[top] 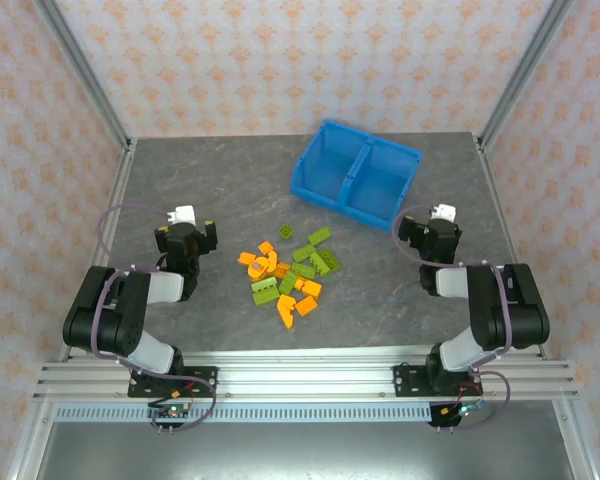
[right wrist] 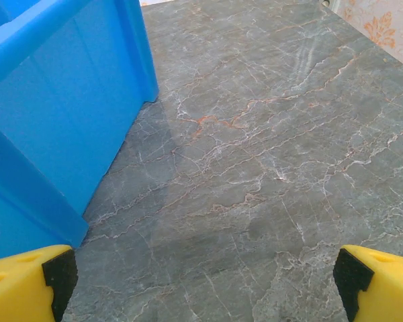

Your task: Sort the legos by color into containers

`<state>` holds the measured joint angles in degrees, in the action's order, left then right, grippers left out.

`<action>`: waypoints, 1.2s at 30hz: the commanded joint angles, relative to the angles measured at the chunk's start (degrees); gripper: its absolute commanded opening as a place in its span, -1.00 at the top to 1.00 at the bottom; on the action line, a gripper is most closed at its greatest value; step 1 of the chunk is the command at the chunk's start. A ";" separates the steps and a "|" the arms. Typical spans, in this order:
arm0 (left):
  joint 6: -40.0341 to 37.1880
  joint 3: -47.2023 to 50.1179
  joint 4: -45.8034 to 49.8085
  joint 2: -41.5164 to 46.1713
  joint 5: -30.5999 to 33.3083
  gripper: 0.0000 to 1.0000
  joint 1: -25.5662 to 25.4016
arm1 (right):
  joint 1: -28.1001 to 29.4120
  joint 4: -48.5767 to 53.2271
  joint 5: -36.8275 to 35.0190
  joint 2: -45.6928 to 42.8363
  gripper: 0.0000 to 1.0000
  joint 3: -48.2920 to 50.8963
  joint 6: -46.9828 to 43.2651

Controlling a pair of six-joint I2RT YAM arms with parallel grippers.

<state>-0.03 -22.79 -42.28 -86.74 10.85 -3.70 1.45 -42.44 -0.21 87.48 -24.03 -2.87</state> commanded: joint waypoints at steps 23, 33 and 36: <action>-0.03 -1.86 1.15 2.68 -0.36 -1.00 -0.02 | 0.57 34.94 -5.24 -20.63 -0.98 -11.77 14.82; 8.24 -13.68 38.21 35.00 -8.75 -1.00 -3.88 | 13.94 83.13 14.70 -20.57 -0.98 -37.18 27.62; 2.46 -21.03 47.30 38.02 -21.66 -1.00 -8.35 | 19.44 91.03 16.12 -14.06 -0.98 -42.21 26.47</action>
<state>4.58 -38.70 -9.82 -50.37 2.13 -8.86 17.47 31.97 11.66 68.45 -62.76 22.13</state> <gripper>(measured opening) 0.996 0.990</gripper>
